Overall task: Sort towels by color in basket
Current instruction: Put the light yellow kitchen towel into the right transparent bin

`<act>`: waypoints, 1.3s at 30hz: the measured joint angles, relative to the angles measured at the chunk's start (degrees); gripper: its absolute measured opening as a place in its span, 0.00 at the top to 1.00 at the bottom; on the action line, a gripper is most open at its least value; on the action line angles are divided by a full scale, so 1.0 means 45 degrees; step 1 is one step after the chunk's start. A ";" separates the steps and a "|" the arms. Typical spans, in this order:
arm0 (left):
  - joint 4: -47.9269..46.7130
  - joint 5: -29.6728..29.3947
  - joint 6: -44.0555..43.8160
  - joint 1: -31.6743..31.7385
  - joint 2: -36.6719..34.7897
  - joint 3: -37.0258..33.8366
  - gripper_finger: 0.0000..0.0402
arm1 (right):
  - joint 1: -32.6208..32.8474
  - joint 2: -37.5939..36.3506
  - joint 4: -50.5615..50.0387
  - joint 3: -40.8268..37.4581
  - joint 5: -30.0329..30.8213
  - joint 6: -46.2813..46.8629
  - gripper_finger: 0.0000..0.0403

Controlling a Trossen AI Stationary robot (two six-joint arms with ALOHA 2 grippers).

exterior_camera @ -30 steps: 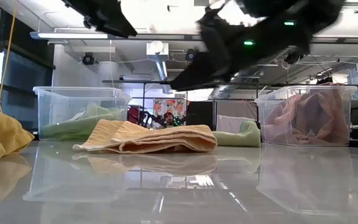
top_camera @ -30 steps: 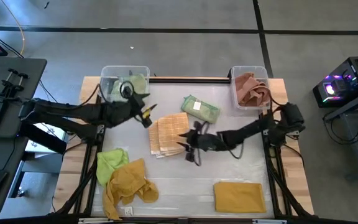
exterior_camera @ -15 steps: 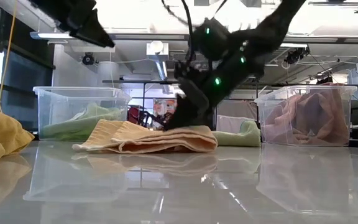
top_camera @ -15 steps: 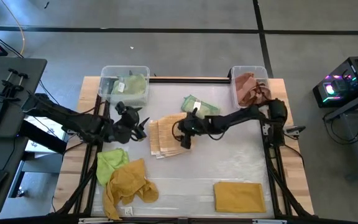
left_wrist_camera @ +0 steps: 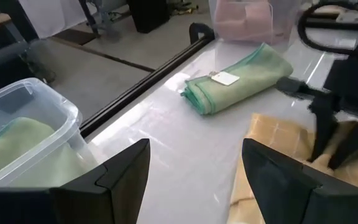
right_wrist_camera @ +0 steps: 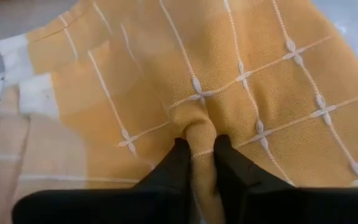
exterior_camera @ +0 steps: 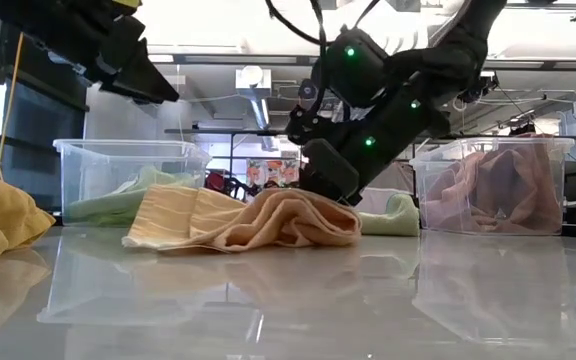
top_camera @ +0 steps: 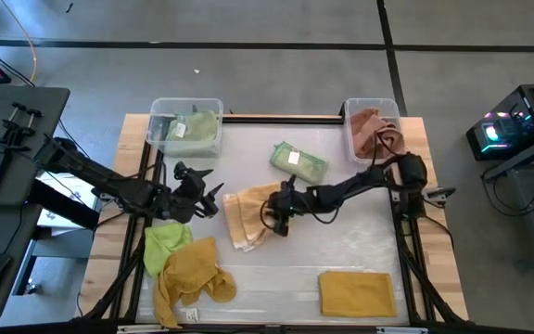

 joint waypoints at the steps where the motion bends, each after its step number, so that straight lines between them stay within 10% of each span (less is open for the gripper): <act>1: 0.0190 -0.0003 0.0105 0.0000 -0.0002 -0.0045 0.40 | 0.0124 -0.0109 -0.0134 -0.0034 0.0173 0.0032 0.90; 11: 0.1070 -0.0024 0.0203 -0.0007 0.0115 -0.0164 0.40 | 0.1485 -0.3628 -0.3833 -0.0131 0.2118 0.0509 0.90; 23: 0.3579 -0.0118 0.2364 -0.0036 0.1560 -0.0165 0.40 | 0.3786 -1.0915 -0.9508 0.0310 0.9546 0.3340 0.90; 31: 0.6111 0.0000 0.4856 0.0073 0.2417 -0.0154 0.40 | 0.2139 -1.4589 -1.4175 0.2248 1.2965 0.4059 0.90; 39: 0.6468 0.0173 0.5083 0.0078 0.2938 -0.0155 0.40 | -0.1879 -1.4693 -1.8464 0.3713 1.2771 0.5686 0.90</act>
